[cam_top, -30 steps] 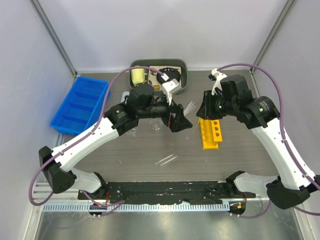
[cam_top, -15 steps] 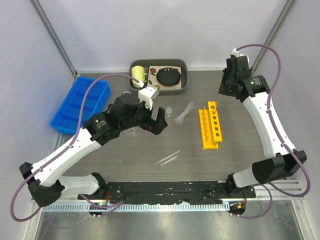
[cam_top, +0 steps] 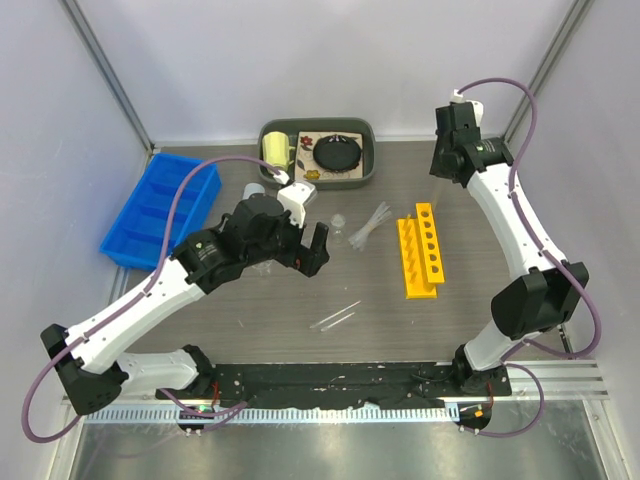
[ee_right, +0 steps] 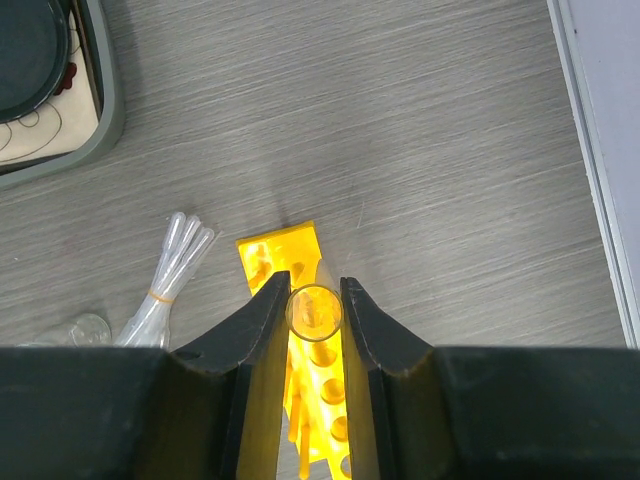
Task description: Organize the chemistry lab equipment
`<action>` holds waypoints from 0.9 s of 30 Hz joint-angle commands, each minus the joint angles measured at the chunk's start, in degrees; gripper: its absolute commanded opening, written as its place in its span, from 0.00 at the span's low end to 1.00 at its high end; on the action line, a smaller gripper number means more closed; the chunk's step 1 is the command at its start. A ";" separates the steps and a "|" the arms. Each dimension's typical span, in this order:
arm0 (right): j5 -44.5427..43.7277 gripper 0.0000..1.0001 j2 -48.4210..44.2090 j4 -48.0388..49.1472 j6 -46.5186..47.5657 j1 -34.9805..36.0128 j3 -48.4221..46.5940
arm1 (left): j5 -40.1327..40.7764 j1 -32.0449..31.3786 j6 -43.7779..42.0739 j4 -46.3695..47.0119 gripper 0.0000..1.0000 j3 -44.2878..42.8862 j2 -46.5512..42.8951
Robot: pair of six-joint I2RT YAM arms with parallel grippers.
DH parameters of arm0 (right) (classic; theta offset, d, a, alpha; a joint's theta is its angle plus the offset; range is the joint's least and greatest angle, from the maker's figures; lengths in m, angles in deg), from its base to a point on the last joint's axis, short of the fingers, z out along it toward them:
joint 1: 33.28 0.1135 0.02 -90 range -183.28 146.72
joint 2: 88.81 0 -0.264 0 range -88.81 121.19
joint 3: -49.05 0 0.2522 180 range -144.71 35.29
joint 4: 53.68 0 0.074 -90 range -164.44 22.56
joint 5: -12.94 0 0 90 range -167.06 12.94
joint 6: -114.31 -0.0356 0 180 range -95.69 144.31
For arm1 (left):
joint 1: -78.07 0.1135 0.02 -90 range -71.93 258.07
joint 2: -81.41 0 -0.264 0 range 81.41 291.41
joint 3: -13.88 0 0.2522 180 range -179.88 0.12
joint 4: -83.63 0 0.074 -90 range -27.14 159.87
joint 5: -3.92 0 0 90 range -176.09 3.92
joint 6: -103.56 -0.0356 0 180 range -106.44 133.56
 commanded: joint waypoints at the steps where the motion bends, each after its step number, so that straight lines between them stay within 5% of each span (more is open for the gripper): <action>1: -1.12 0.14 0.39 3.79 0.41 -0.38 -1.61 | -0.10 0.19 -0.93 1.55 1.00 0.46 -0.32; 27: 3.71 0.13 -3.74 2.38 -0.91 -0.47 3.49 | -2.21 0.19 0.21 2.78 1.00 1.08 0.12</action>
